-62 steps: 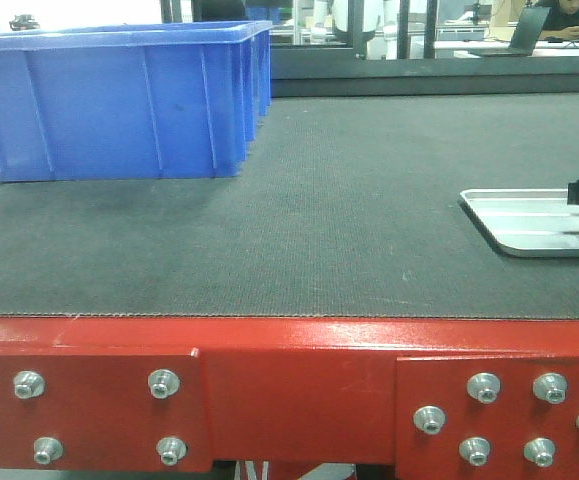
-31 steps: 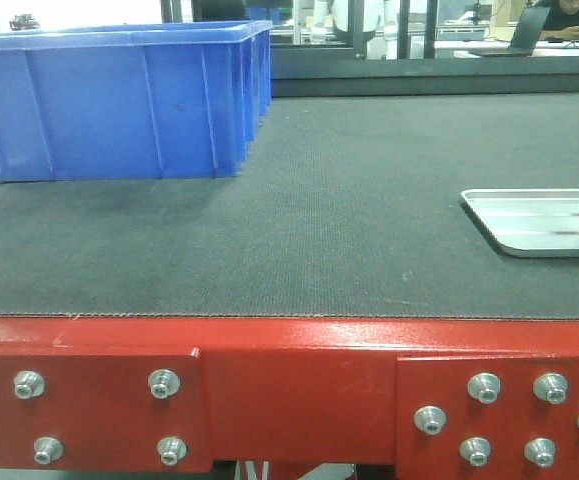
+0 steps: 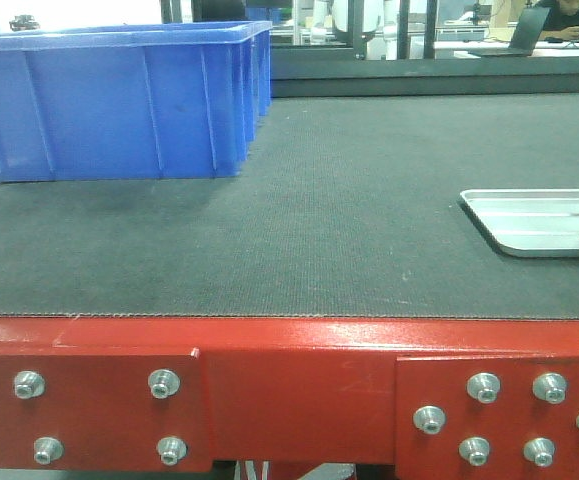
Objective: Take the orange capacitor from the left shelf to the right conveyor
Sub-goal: 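Lower the capacitor onto the steel tray and open the right gripper, then raise the right gripper away from the standing capacitor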
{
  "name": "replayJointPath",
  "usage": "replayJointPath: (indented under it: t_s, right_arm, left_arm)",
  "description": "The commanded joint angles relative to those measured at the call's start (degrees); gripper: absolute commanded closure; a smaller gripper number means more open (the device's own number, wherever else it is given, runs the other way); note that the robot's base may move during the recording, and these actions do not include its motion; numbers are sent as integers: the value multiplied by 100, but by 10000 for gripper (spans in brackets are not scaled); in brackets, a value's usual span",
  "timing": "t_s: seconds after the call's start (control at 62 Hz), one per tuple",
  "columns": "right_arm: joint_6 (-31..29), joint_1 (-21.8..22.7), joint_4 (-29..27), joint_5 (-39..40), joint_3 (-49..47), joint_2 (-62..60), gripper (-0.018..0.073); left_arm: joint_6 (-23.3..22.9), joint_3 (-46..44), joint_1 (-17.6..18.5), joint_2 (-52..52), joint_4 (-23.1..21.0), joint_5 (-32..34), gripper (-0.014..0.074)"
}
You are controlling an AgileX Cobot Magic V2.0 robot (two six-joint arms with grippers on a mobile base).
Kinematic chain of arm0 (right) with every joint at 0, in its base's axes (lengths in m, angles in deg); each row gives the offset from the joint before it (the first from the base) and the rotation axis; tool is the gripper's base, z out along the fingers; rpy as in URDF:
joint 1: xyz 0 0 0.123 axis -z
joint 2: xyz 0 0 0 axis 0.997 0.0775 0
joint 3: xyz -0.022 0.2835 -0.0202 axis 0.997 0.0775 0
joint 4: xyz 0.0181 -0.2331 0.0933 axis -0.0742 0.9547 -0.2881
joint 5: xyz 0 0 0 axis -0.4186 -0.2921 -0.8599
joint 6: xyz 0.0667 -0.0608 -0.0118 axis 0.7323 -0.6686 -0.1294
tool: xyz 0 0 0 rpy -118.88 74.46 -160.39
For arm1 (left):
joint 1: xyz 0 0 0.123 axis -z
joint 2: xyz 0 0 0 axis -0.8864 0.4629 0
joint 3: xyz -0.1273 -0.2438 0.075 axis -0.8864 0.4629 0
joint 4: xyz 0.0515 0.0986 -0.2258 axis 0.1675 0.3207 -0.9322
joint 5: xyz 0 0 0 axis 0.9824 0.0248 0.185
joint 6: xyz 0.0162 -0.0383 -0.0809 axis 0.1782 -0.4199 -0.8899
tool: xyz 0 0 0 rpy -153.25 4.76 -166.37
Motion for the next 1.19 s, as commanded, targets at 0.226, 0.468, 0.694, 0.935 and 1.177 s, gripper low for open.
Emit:
replayJointPath:
  t_s: [0.226,0.468,0.694,0.935,1.177]
  right_arm:
    - [156,-5,30,-728,-165,-1614,502]
    - [156,-5,30,-759,-165,-1779,502]
    - [156,-5,30,-759,-165,-1779,502]
    - [52,-5,3,-742,211,-2012,502]
    - [-1782,-5,-1362,-714,1504,-3329,502]
  left_arm:
    - [-9,-28,9,-69,-20,462,723]
    - [-9,-28,9,-69,-20,462,723]
    - [-9,-28,9,-69,-20,462,723]
    - [-9,-28,9,-69,-20,462,723]
    - [-9,-28,9,-69,-20,462,723]
